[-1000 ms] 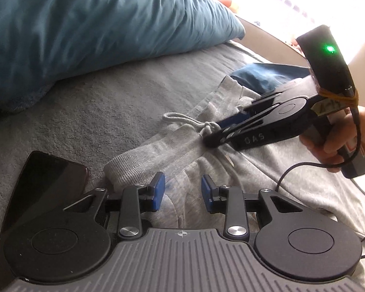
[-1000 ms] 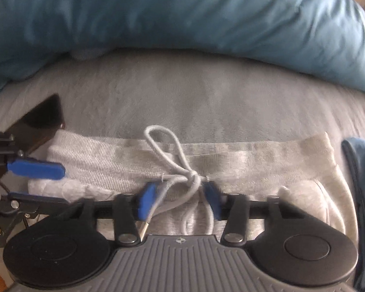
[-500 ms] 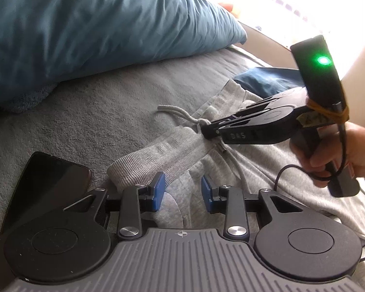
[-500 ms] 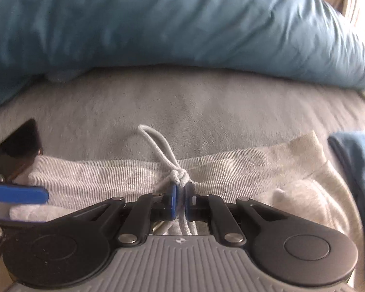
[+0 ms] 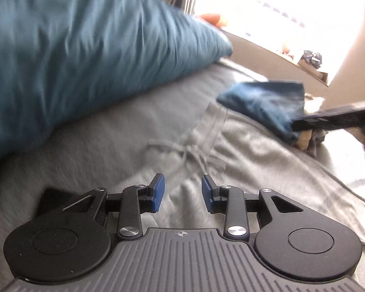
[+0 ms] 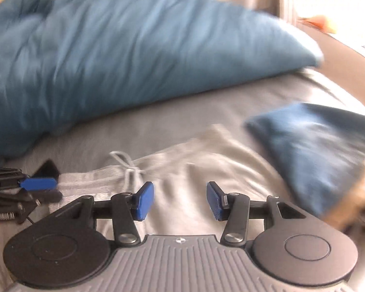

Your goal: Fold clothes

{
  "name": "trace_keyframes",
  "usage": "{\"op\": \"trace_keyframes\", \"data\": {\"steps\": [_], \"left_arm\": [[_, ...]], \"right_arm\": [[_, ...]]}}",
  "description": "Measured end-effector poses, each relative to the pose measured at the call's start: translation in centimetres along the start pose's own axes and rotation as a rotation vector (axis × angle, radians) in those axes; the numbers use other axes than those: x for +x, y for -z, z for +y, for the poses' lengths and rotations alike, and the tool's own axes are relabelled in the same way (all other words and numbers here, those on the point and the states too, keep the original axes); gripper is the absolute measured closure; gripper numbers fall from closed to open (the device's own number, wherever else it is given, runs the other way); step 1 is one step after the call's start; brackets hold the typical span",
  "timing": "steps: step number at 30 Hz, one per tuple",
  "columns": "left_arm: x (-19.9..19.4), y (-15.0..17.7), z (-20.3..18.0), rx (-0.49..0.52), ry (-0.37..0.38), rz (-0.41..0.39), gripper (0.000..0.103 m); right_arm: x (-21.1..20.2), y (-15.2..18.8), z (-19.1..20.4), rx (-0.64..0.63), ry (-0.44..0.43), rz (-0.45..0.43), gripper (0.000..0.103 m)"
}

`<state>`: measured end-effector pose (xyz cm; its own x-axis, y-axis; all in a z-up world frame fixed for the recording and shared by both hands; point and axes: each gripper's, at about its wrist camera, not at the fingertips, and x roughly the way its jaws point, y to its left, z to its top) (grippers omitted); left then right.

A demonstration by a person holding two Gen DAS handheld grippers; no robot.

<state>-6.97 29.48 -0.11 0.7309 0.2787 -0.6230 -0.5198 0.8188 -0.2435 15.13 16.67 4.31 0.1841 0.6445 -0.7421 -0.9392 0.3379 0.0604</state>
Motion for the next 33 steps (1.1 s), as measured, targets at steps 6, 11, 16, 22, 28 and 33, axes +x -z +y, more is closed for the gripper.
{"op": "trace_keyframes", "data": {"steps": [6, 11, 16, 22, 28, 33], "left_arm": [[-5.9, -2.8, -0.9, 0.133, -0.136, -0.118, 0.055], [-8.0, -3.8, -2.6, 0.234, -0.174, -0.113, 0.04], [-5.3, -2.4, -2.8, 0.211, -0.087, -0.057, 0.035], [1.5, 0.1, -1.2, 0.299, -0.102, -0.034, 0.036], [4.8, -0.5, 1.6, 0.36, 0.033, -0.004, 0.039], [7.4, -0.7, 2.7, 0.393, 0.127, 0.102, 0.04]], "right_arm": [[-11.7, 3.9, -2.2, 0.145, 0.029, -0.2, 0.044], [-18.8, 8.2, -2.7, 0.342, -0.167, -0.319, 0.043], [-20.2, 13.6, -3.1, 0.666, -0.572, -0.295, 0.041], [-11.9, 17.6, -1.4, 0.836, -0.569, 0.093, 0.041], [-9.2, 14.6, -4.0, 0.881, -0.443, 0.116, 0.041], [-6.5, 13.6, -2.6, 0.83, -0.458, 0.141, 0.041]]}}
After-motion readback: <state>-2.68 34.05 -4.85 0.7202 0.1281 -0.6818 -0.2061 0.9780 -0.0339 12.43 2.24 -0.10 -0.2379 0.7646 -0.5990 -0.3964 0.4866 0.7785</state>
